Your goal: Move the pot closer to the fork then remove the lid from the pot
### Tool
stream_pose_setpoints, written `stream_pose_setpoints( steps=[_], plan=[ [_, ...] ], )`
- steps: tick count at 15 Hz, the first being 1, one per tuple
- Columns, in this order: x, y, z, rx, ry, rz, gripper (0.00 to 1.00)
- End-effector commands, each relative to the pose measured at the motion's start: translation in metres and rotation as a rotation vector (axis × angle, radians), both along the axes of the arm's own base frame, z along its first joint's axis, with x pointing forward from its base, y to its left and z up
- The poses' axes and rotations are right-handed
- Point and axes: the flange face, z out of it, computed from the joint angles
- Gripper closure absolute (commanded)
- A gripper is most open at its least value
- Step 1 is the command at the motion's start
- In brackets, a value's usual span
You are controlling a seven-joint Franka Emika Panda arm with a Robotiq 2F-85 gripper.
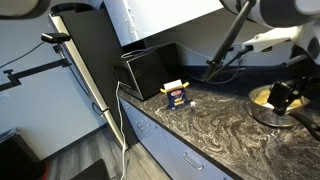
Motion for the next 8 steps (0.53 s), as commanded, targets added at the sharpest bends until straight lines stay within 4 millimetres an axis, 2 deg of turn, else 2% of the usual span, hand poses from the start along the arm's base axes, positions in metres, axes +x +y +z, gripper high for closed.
stream_pose_setpoints(
  steps=[1,4,8],
  plan=[
    [0.024,0.0,-0.013,0.093,-0.002,-0.177,0.0],
    [0.038,0.001,-0.029,0.148,-0.019,-0.305,0.0],
    [0.052,-0.003,-0.045,0.161,-0.071,-0.387,0.0]
  ],
)
